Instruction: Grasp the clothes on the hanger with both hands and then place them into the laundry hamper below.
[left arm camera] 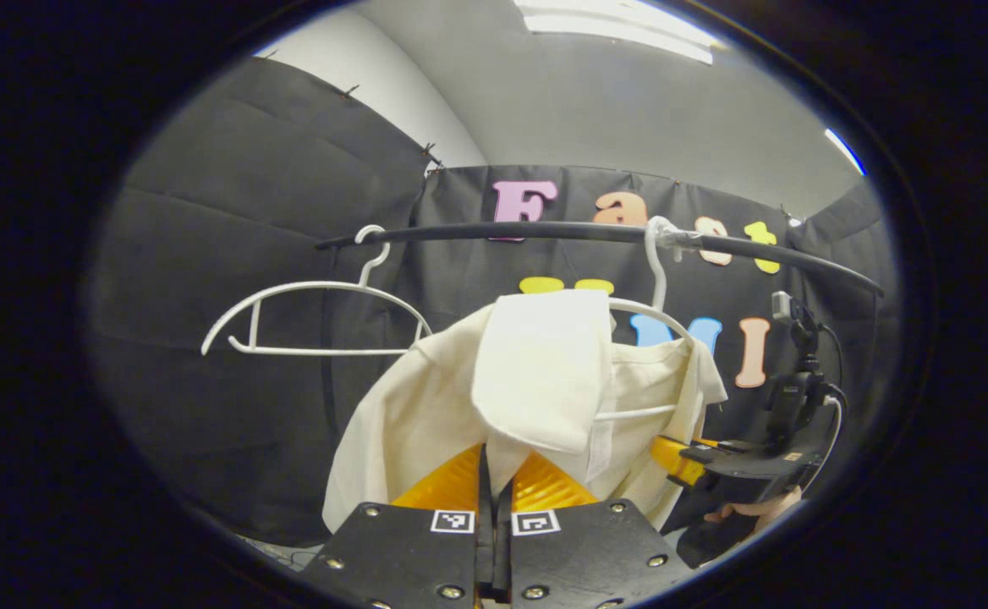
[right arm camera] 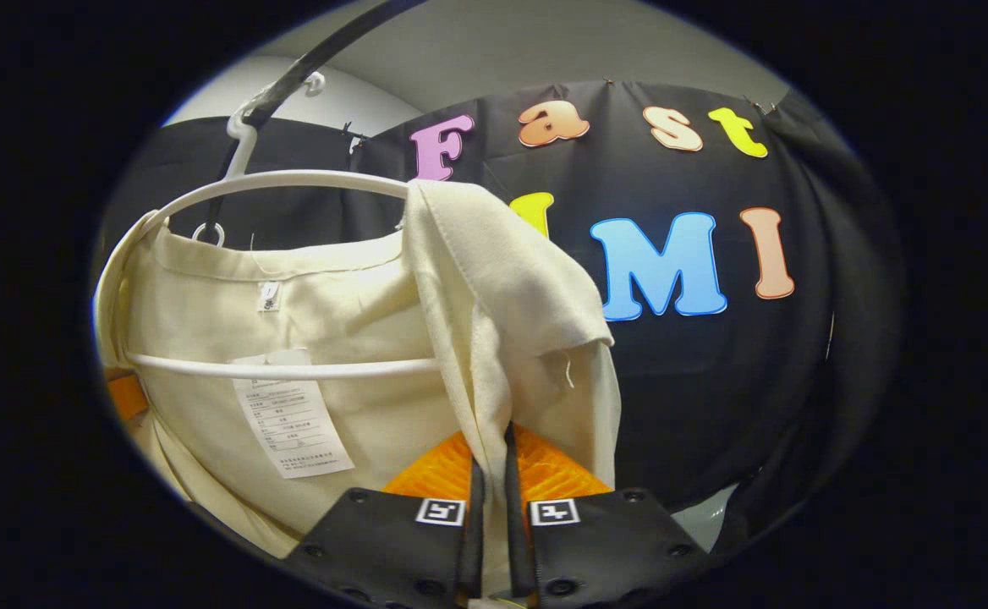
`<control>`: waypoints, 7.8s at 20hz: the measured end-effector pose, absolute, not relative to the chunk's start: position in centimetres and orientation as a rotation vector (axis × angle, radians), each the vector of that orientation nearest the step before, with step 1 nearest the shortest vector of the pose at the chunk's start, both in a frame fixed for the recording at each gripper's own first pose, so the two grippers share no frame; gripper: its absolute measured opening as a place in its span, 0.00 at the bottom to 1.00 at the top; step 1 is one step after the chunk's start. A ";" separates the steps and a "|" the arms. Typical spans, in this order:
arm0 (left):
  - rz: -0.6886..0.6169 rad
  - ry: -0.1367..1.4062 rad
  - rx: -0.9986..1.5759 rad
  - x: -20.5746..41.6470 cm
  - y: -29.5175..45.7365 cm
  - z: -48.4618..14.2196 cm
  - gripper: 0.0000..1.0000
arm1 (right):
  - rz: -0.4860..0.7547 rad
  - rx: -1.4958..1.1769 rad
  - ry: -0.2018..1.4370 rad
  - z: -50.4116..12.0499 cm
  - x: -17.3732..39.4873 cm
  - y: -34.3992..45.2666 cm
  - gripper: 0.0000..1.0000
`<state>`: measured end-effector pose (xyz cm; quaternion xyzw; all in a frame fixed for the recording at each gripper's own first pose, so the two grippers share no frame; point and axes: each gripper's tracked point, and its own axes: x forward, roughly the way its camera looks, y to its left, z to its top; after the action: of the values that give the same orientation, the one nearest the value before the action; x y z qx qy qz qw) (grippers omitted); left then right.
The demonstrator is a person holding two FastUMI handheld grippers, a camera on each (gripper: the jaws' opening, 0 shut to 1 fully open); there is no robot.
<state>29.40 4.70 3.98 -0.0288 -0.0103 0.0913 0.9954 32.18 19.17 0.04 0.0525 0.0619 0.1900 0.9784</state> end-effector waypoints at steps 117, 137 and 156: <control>-0.111 0.495 0.040 13.9 3.5 -21.4 0.00 | 0.177 -0.023 0.471 -21.6 7.1 7.6 0.02; -0.104 0.748 0.025 14.6 5.0 -30.9 0.00 | 0.197 0.011 0.817 -31.0 6.0 10.2 0.06; -0.063 0.904 0.025 10.5 7.0 -33.9 0.93 | 0.167 0.051 0.881 -30.4 1.8 7.7 0.97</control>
<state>10.46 6.96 -33.90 0.0122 0.4365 -0.0306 0.8991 1.77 7.75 -30.38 0.0245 0.4256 0.0806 0.9010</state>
